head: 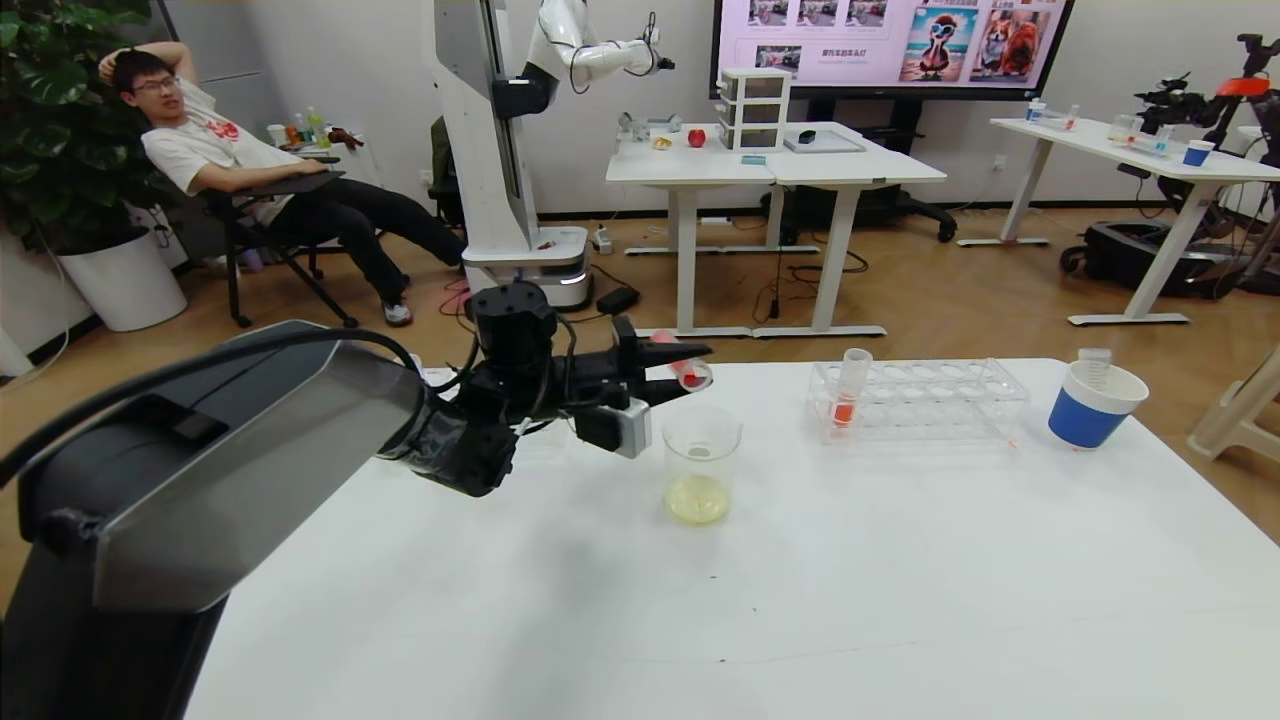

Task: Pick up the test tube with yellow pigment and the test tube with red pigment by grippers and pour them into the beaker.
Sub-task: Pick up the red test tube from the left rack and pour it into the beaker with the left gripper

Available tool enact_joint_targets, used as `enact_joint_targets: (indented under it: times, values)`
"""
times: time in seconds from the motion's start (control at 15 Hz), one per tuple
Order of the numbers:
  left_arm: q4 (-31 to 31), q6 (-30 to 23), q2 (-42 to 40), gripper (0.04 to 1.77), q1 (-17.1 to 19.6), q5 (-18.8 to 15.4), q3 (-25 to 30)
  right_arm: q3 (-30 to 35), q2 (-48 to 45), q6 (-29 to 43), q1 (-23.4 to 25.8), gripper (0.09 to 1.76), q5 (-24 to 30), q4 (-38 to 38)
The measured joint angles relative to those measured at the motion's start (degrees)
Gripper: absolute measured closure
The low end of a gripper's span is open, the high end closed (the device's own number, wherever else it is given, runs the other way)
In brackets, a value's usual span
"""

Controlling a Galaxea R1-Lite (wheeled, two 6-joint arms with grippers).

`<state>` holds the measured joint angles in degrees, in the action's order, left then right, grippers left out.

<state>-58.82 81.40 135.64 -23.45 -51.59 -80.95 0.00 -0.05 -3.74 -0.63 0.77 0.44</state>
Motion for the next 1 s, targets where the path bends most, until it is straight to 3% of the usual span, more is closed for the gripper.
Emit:
enact_joint_targets:
  times: [1.0]
  values:
    - [0.52,11.96,0.27,1.31,0.15,1.45,0.71,0.00,0.00,0.00,0.01,0.11,-0.02,0.00]
